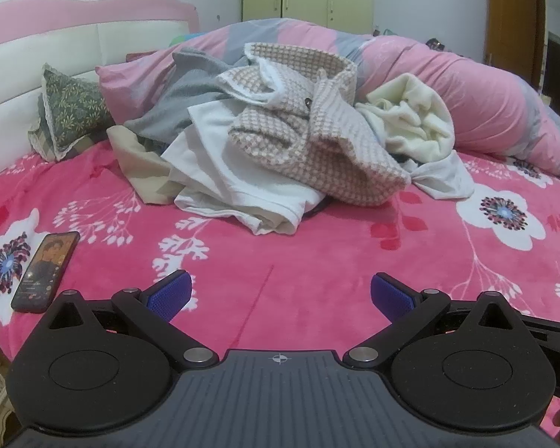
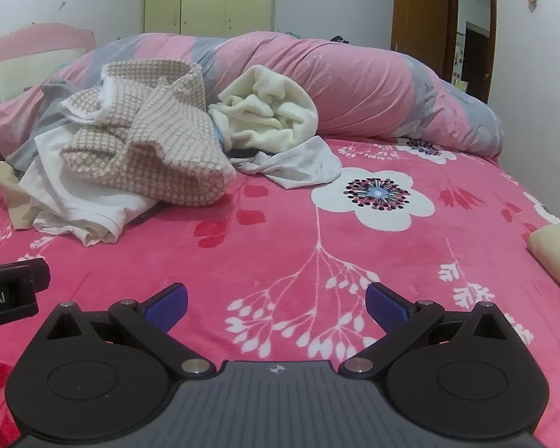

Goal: Fold clothes

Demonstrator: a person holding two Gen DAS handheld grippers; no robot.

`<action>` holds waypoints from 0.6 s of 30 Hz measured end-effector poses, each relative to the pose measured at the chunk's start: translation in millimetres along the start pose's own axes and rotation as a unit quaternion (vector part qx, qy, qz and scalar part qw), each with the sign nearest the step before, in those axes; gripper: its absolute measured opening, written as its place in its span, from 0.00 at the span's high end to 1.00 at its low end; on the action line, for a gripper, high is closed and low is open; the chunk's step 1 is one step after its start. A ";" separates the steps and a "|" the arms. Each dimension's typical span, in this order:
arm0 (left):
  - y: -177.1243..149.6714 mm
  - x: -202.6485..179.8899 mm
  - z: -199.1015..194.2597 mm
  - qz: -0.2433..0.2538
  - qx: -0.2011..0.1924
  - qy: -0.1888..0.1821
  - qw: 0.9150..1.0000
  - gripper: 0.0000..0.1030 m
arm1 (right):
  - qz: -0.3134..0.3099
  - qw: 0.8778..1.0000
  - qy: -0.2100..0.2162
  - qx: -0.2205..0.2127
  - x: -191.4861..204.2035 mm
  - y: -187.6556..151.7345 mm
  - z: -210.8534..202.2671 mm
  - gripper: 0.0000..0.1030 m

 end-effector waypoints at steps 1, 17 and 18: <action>-0.1 0.1 -0.3 0.000 0.000 -0.001 1.000 0.00 | 0.000 1.000 -0.001 -0.001 0.2 0.1 0.3 0.00; -17.4 11.0 15.9 -0.027 0.043 -0.041 0.998 0.00 | 0.002 1.000 -0.002 -0.001 3.5 1.3 4.1 0.00; -18.7 12.3 15.7 -0.031 0.044 -0.038 0.998 0.00 | 0.003 1.000 -0.003 -0.001 3.8 1.1 4.1 0.00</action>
Point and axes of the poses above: each gripper's, at about its wrist camera, not at the fingertips, and z roughly the way its jaws point, x to its left, y to its top, the point moved 5 cm from there along z, roughly the way its jaws point
